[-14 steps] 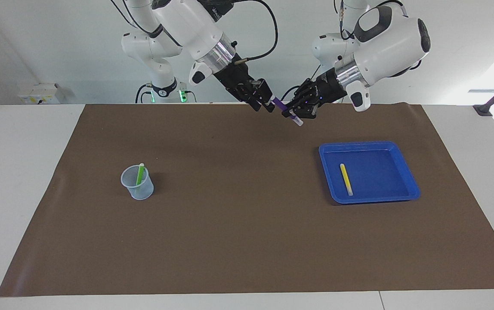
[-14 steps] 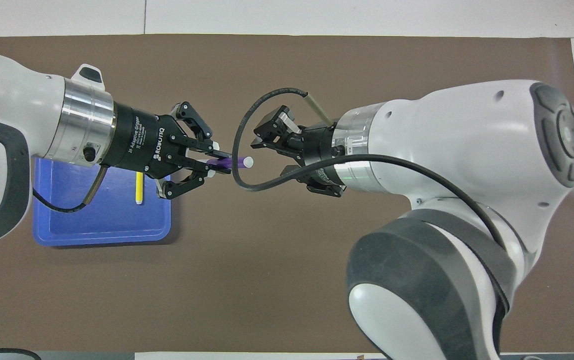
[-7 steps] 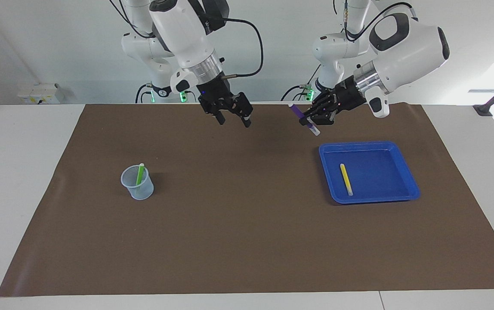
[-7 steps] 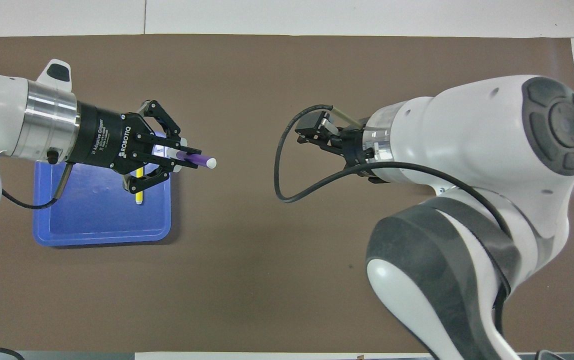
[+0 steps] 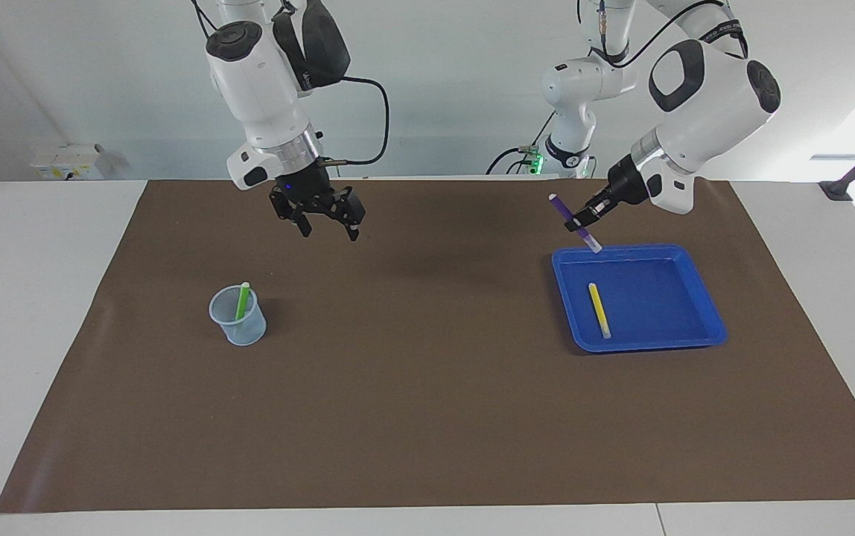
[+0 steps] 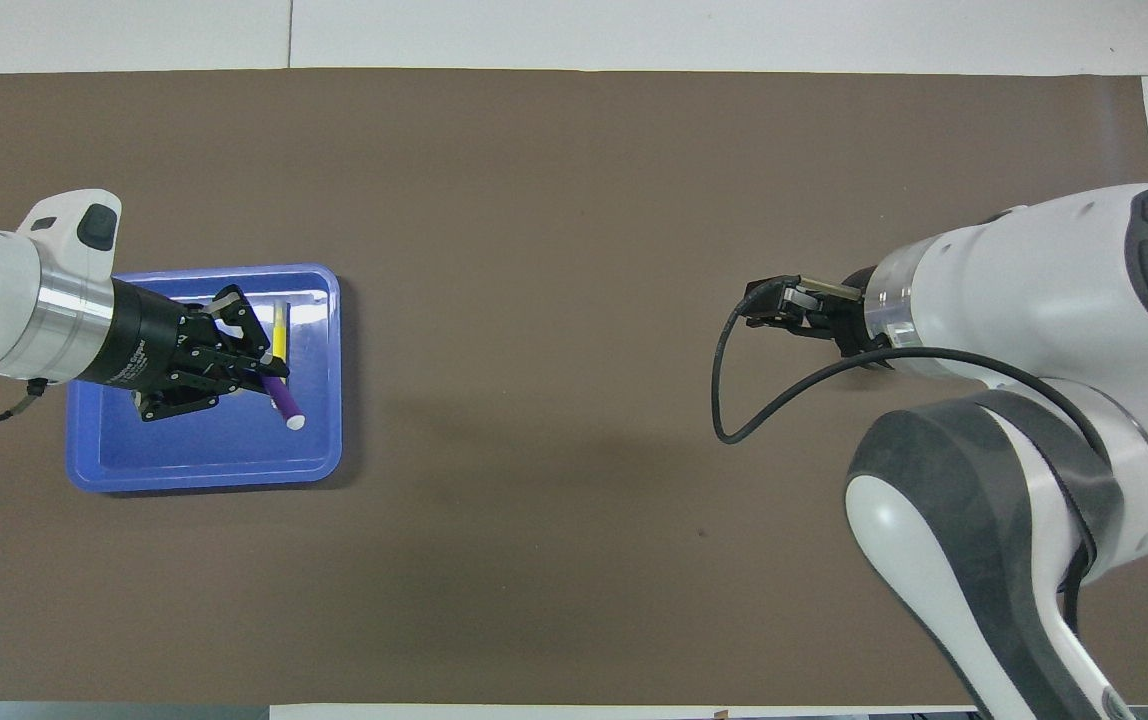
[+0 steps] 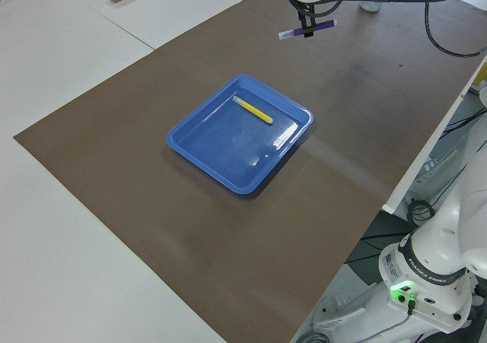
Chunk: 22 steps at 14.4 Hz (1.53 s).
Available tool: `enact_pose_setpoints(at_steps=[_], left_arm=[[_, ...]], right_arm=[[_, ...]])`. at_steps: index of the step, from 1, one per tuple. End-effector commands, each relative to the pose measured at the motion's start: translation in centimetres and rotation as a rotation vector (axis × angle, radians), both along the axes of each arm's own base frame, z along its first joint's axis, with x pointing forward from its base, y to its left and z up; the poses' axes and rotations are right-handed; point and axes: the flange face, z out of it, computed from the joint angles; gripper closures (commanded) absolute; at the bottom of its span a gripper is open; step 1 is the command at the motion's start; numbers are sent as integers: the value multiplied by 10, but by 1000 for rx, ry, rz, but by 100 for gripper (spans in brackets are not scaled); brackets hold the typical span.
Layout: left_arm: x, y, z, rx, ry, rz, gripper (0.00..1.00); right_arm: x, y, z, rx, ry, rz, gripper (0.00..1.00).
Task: Right arm passes pens to left for tray arrangement
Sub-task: 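Open the right gripper and withdraw it while the left gripper lifts the pen, then lower the purple pen into the blue tray and open the left gripper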
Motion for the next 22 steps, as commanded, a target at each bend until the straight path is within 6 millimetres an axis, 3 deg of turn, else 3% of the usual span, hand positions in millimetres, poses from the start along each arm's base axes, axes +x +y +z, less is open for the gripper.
enact_pose_setpoints(at_steps=[1, 2, 5, 8, 12, 15, 19, 22], left_arm=[[3, 28, -31, 133, -41, -207, 100], [7, 46, -48, 158, -47, -258, 100], [6, 83, -94, 184, -130, -406, 100], [19, 92, -143, 251, -163, -505, 100], [28, 96, -165, 250, -191, -537, 100], [28, 102, -167, 250, -190, -527, 100], [27, 104, -178, 242, -175, -518, 100], [22, 105, -188, 247, -192, -509, 100]], right_arm=[[-7, -50, -17, -58, -33, -6, 0], [-5, -68, -24, -80, -26, -22, 0], [-2, -96, -54, -101, -28, -65, 11], [-1, -115, -77, -101, 5, -104, 23], [-3, -143, -103, -99, 21, -149, 31], [6, -145, -125, -98, 16, -151, 35], [8, -145, -136, -100, 27, -149, 40], [7, -145, -139, -107, 33, -142, 52]])
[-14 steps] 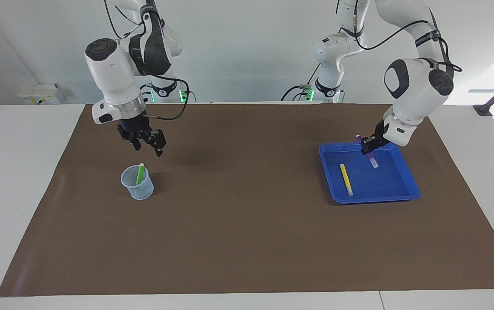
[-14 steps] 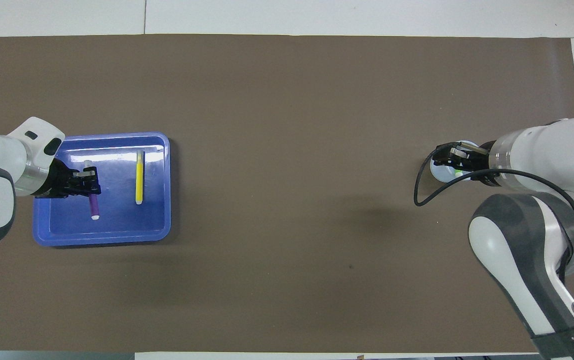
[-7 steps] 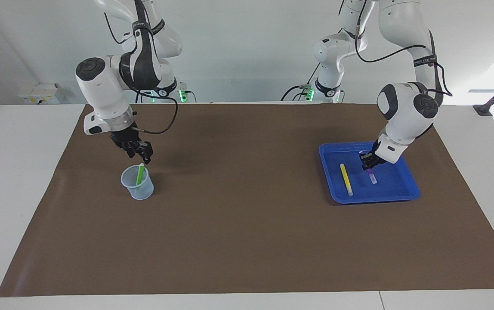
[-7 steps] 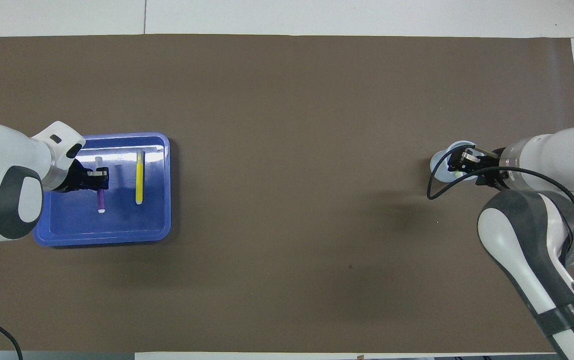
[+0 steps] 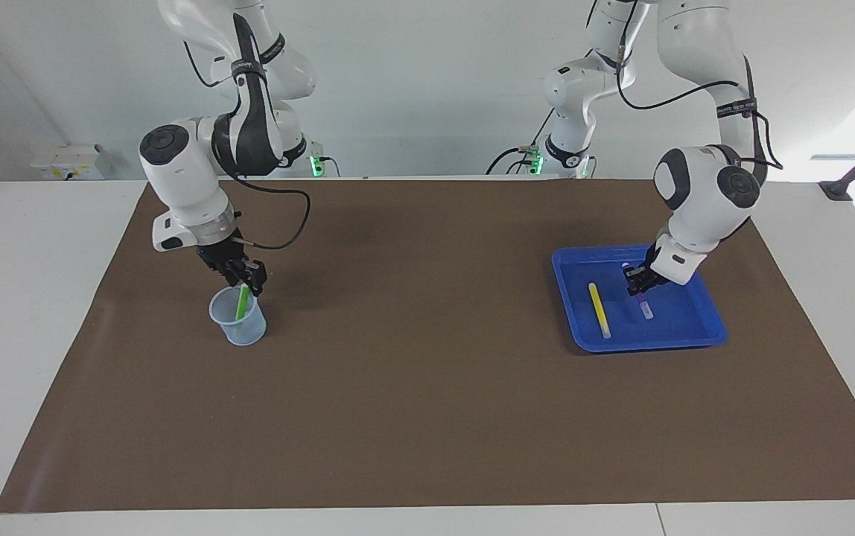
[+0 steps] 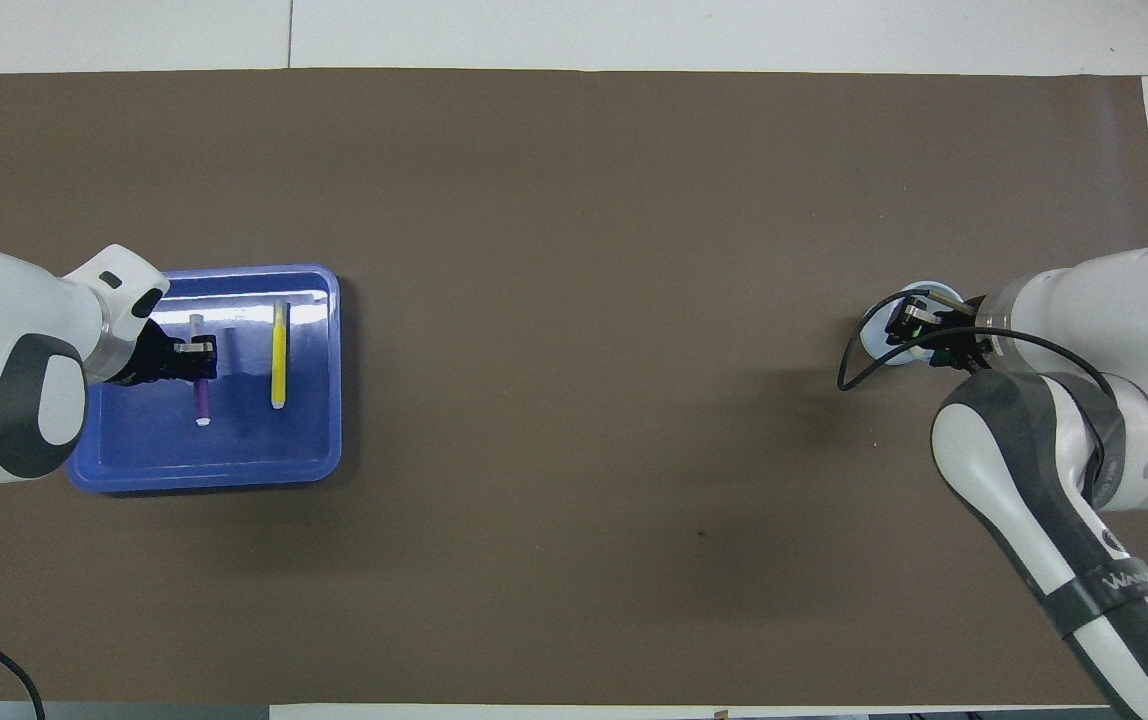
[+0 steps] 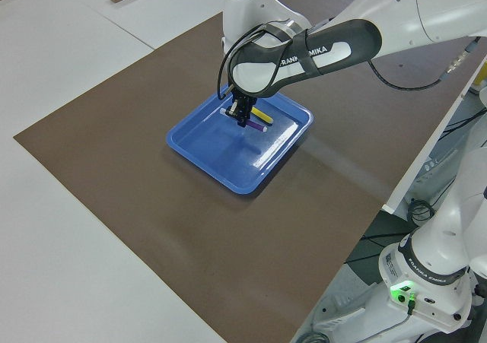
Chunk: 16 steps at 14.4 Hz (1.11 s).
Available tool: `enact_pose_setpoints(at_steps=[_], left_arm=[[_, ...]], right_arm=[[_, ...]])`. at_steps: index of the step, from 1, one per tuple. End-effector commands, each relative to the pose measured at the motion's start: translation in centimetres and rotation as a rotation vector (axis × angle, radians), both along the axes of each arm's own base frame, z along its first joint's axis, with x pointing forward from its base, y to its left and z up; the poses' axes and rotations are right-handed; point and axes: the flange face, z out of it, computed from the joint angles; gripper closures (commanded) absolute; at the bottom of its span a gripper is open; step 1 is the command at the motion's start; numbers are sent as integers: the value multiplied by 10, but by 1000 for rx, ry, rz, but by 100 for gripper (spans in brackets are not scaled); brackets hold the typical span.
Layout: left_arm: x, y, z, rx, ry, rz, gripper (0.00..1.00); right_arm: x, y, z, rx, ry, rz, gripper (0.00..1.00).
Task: Right arm passes pens to left for tray arrangement
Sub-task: 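Lower the purple pen into the blue tray and open the left gripper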
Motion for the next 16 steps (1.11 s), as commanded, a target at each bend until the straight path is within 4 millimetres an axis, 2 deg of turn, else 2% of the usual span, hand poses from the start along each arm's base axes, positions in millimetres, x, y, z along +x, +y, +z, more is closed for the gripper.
enact_pose_setpoints(at_steps=[1, 2, 3, 4, 5, 7, 11, 13, 16], left_arm=[[-5, 5, -10, 16, -15, -6, 100], [-5, 5, -10, 16, -15, -6, 100], [-5, 6, -10, 16, -16, -9, 100], [-5, 6, -11, 15, -15, -15, 69], [-4, 6, -11, 14, -17, -13, 1], [-4, 6, -12, 14, -15, -13, 0], [-4, 7, -11, 14, -17, -12, 0], [-4, 7, -11, 14, -17, -12, 0], [-3, 8, -10, 14, -18, -10, 0]], right_arm=[[-1, -3, -1, -27, -10, 28, 69], [-1, -3, -1, -35, -11, 35, 95], [-1, -3, 0, -39, -13, 38, 100], [0, -3, 0, -38, -13, 35, 100], [1, -3, 3, -37, -14, 34, 100], [5, -1, 17, -37, -22, 37, 100], [7, 1, 79, -39, 7, 47, 100], [-8, 3, 110, -41, -7, 68, 100], [-30, 15, 149, -40, -40, 201, 100]])
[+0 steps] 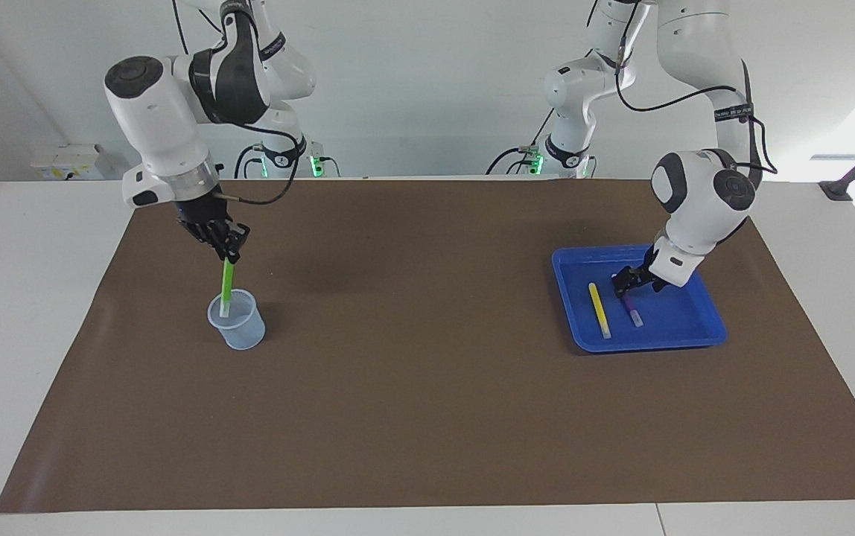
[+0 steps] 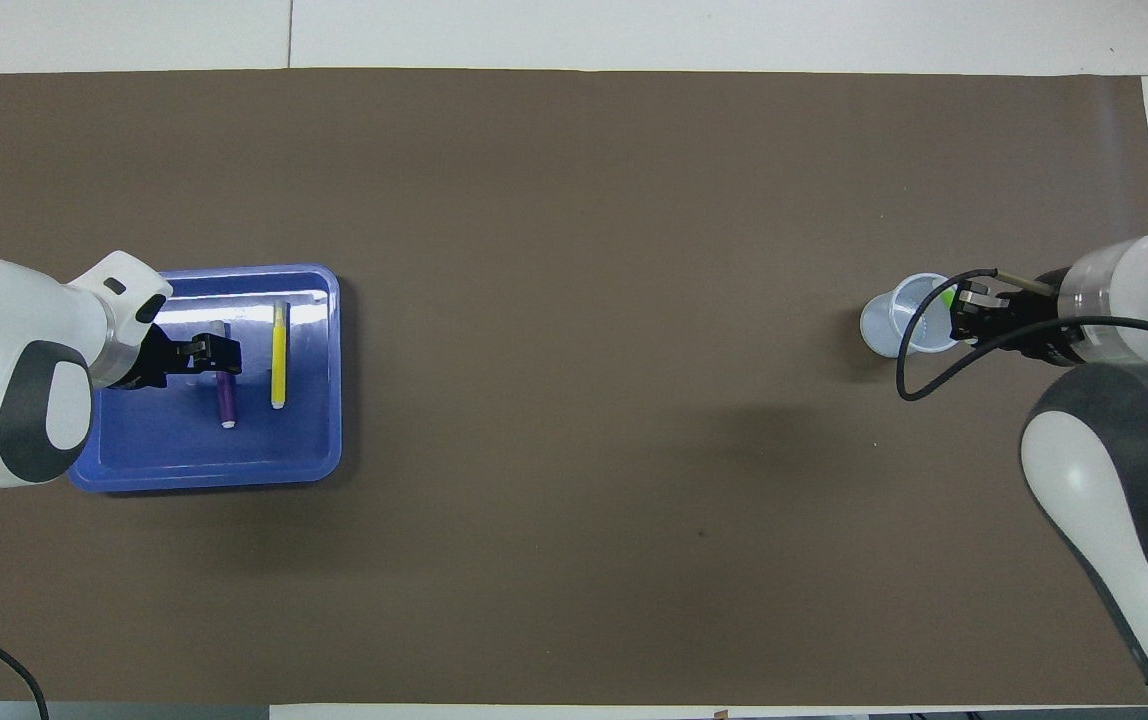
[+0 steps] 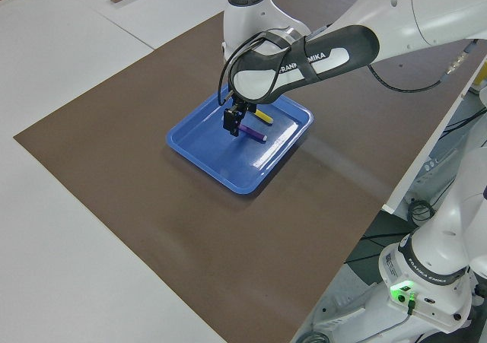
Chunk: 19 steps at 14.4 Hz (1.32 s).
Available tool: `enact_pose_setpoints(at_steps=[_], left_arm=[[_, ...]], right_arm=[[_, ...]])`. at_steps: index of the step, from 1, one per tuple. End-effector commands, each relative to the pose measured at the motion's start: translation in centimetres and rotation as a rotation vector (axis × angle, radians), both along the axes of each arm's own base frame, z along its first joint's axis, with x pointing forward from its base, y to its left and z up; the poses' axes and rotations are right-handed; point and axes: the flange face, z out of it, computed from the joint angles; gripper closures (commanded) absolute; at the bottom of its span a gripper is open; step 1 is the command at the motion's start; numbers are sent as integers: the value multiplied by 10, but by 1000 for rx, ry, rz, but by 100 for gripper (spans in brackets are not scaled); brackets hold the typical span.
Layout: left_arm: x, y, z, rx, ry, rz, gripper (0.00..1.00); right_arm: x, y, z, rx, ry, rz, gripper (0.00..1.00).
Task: Right arm passes pens to left for tray arrangement
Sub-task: 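Pull the green pen from the white cup with the right gripper, then carry the green pen toward the left gripper while the left gripper approaches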
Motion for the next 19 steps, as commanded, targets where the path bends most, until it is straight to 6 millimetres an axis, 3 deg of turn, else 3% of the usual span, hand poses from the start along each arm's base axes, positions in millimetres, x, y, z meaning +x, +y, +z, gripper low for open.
enact_pose_setpoints(at_steps=[1, 3, 6, 10, 12, 13, 15, 19], left_arm=[[0, 5, -1, 15, -14, -12, 0], [7, 4, 10, 15, -13, 1, 0], [21, -8, 58, 3, 69, 69, 0], [27, -59, 135, -153, 179, 299, 0], [25, -85, 175, -269, 236, 476, 0], [22, -93, 190, -327, 258, 560, 0], [14, -109, 218, -445, 306, 688, 0], [4, -141, 242, -593, 438, 856, 0]], right_arm=[[-21, 14, 28, -11, -28, 130, 100], [-24, 56, 41, 33, -56, 225, 100], [-23, 108, 61, 243, -97, 238, 100], [-28, 164, 80, 480, -108, 278, 100], [-29, 191, 87, 495, -158, 361, 100], [-34, 214, 93, 495, -188, 400, 100], [-39, 241, 100, 492, -222, 453, 100], [-32, 282, 114, 432, -248, 647, 100]])
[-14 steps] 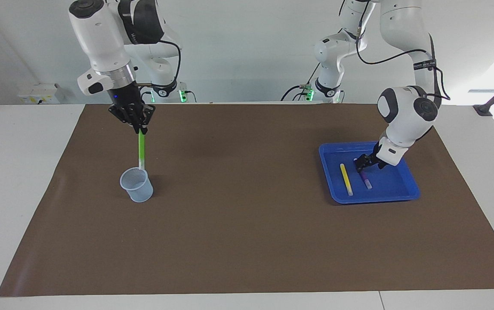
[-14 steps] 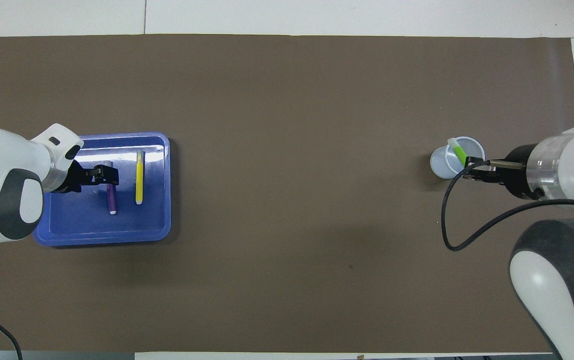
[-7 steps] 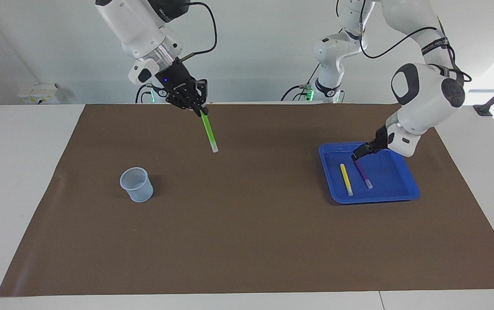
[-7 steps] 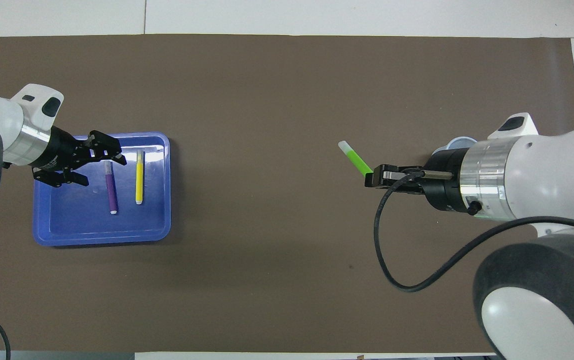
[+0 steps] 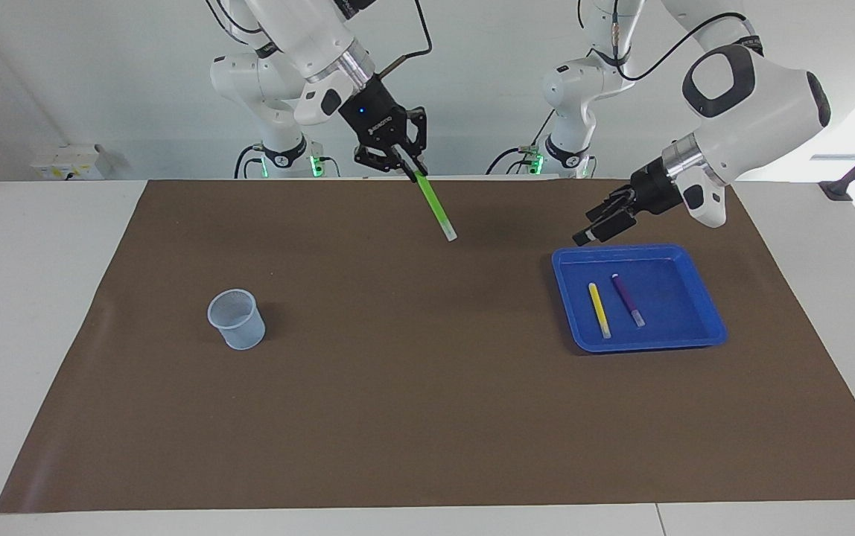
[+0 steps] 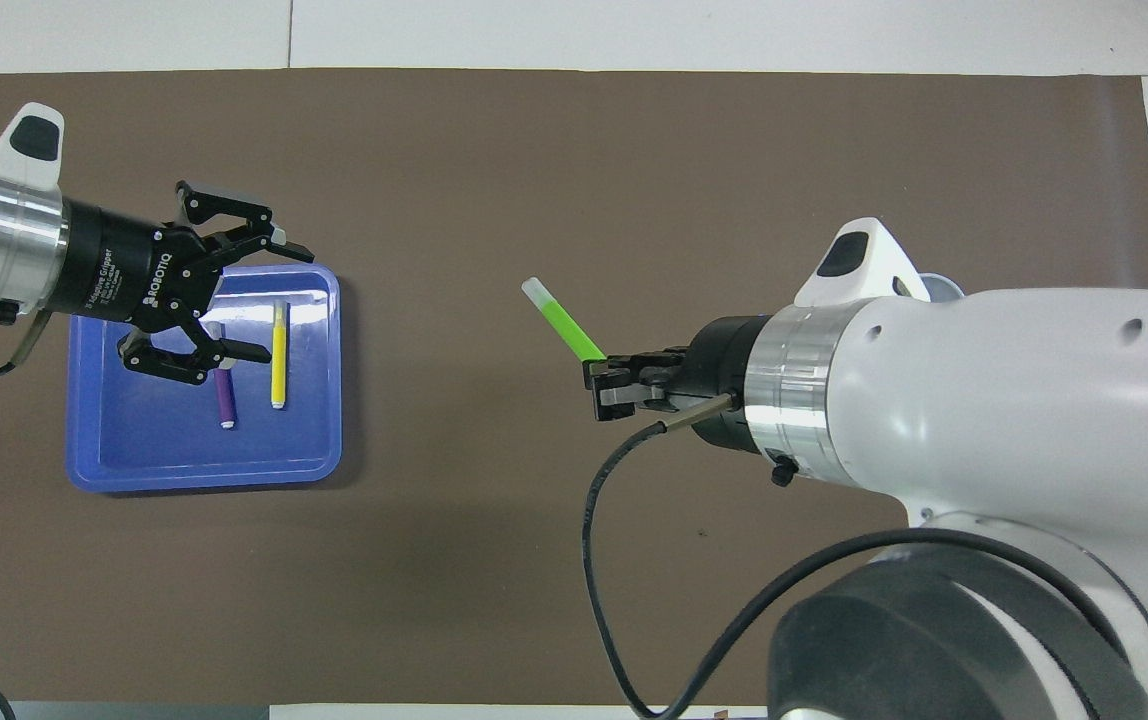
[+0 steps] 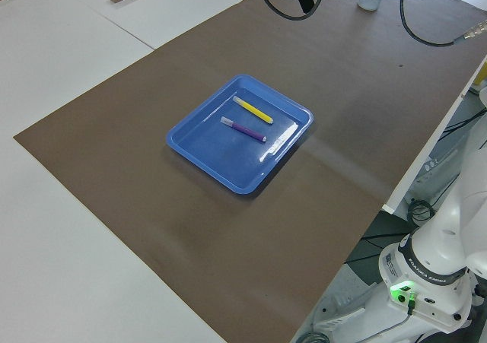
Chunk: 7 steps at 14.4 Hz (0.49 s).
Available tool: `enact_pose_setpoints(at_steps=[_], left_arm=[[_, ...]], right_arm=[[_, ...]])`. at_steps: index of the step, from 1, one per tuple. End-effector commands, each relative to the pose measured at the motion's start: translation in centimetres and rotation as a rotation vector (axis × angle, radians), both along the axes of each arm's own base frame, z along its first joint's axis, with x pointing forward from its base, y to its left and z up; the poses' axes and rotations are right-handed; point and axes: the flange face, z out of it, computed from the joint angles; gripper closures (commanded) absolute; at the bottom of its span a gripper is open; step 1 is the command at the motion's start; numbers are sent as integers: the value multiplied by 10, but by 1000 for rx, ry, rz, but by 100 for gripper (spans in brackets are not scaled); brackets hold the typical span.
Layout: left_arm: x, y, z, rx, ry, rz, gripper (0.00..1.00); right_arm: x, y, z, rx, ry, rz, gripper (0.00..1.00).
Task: Right arm passes pens to left for tray arrangement
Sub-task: 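Carry the green pen toward the left gripper while the left gripper approaches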
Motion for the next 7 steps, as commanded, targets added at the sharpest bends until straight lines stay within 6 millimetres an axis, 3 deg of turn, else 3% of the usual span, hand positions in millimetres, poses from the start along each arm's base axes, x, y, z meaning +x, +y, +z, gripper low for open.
enact_pose_setpoints(at_steps=[1, 3, 4, 5, 7], left_arm=[[-10, -19, 12, -95, 90, 84, 0], [-17, -29, 19, -154, 141, 138, 0], [-19, -31, 22, -183, 151, 171, 0], [-23, -41, 20, -198, 162, 198, 0], [-26, -43, 13, -228, 155, 261, 0]], right_arm=[[16, 24, 8, -42, -55, 99, 100], [16, 48, 14, -51, -82, 155, 100], [17, 58, 7, -82, -91, 184, 100], [19, 64, 4, -104, -102, 205, 100], [15, 86, 3, -138, -129, 266, 100]])
